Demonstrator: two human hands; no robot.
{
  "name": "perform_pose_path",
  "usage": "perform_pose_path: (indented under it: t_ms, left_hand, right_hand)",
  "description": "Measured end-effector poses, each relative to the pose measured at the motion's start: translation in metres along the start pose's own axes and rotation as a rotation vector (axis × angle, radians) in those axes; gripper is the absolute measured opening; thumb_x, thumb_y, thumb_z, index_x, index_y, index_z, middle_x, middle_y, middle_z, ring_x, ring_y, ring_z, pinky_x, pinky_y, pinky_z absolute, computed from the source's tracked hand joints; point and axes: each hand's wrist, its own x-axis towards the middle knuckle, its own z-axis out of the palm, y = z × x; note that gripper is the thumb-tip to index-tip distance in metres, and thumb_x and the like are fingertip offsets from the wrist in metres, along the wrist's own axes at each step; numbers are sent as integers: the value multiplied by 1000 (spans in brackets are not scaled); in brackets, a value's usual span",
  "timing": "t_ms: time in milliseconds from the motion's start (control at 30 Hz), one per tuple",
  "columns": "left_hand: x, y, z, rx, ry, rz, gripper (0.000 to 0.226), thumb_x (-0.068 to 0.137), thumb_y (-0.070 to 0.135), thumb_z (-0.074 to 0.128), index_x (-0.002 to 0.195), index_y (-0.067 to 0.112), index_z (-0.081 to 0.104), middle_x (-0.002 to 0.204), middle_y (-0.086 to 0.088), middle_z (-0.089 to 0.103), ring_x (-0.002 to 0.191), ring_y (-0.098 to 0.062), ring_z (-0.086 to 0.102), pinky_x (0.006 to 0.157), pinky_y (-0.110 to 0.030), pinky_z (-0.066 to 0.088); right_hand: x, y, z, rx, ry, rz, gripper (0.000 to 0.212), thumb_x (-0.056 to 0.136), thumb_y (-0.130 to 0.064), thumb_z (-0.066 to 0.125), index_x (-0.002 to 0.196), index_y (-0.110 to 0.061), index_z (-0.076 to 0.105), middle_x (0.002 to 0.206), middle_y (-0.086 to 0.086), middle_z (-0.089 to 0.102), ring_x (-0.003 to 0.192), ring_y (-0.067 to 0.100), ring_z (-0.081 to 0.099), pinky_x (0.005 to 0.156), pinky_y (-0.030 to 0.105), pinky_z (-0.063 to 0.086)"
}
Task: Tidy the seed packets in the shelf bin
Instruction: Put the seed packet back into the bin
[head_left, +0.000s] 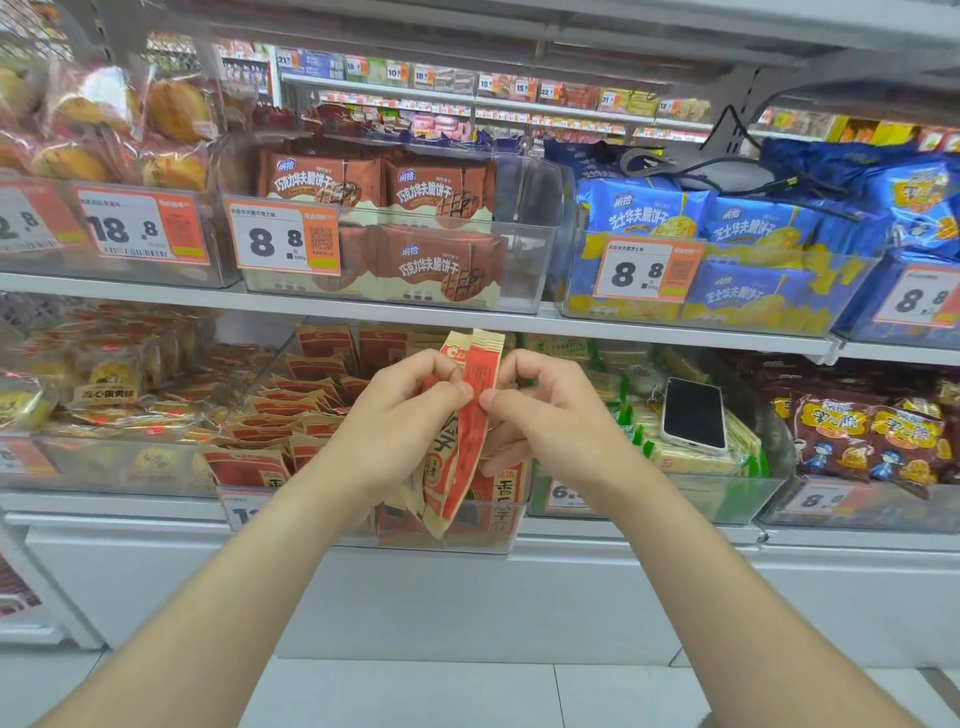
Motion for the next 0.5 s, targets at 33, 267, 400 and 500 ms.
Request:
perform_pose_path:
  t_ms: [33,267,400,500]
  left_hand:
    - [0,1,-1,-2,4,-5,18,107,29,59,96,16,67,101,-11,74,96,-35,68,91,-50,51]
    - [-3,3,-9,-93,-121,-82,33,98,56,67,100,24,62,91,3,77,90,-23,76,83,-46,55]
    - [-9,5,-7,-104,-222,-135,56,89,63,74,121,19,61,102,-4,80,93,-19,78,75,-39,60]
    - [-10,4,-11,-90,-301,-133,32,99,37,77,127,29,66,114,-4,80,102,-25,80,79,-50,66]
  right_hand:
    - [0,0,-1,19,-13,1,16,108,-6,55,93,-8,61,88,22,79,73,36,77,63,44,66]
    - [0,2,-6,15,29,-199,54,108,-9,60,154,-32,46,104,15,72,88,24,74,78,38,64]
    - [5,6,-7,-276,100,-284,21,104,-20,69,123,-29,72,116,5,49,106,5,55,88,19,53]
    - [11,9,-8,-189,232,-306,3,104,-20,69,105,-18,70,112,8,67,91,9,67,81,32,58]
